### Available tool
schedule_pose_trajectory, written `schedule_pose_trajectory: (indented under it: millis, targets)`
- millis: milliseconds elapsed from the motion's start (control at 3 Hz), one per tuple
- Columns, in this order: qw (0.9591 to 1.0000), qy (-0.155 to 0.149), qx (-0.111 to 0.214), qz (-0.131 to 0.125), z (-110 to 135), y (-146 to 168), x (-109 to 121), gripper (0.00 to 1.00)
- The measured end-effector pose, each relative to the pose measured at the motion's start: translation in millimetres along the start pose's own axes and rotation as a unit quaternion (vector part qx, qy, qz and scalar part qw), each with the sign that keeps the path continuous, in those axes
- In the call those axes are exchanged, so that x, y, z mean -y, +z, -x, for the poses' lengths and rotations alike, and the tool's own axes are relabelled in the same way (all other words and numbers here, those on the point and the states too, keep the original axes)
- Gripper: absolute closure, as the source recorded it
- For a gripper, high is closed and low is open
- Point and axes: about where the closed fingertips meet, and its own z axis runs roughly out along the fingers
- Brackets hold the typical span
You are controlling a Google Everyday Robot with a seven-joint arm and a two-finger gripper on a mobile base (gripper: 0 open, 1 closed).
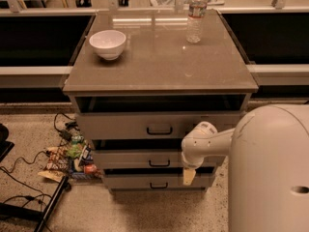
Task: Open middle drawer
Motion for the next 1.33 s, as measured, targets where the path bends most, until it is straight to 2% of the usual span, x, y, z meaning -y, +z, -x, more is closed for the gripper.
schedule_pose_trajectory:
  millis: [333, 667, 1000, 1333]
  targets:
    - [0.9998, -0.002, -0.018, 0.010, -5, 1, -9, 0.41]
    - [0.9989, 0.004, -0.041, 0.022, -25, -9, -25, 0.64]
    - [0.9989, 0.004, -0.041, 0.022, -25, -11, -24, 0.96]
    - [0.9989, 0.004, -0.041, 0.022, -25, -14, -23, 1.00]
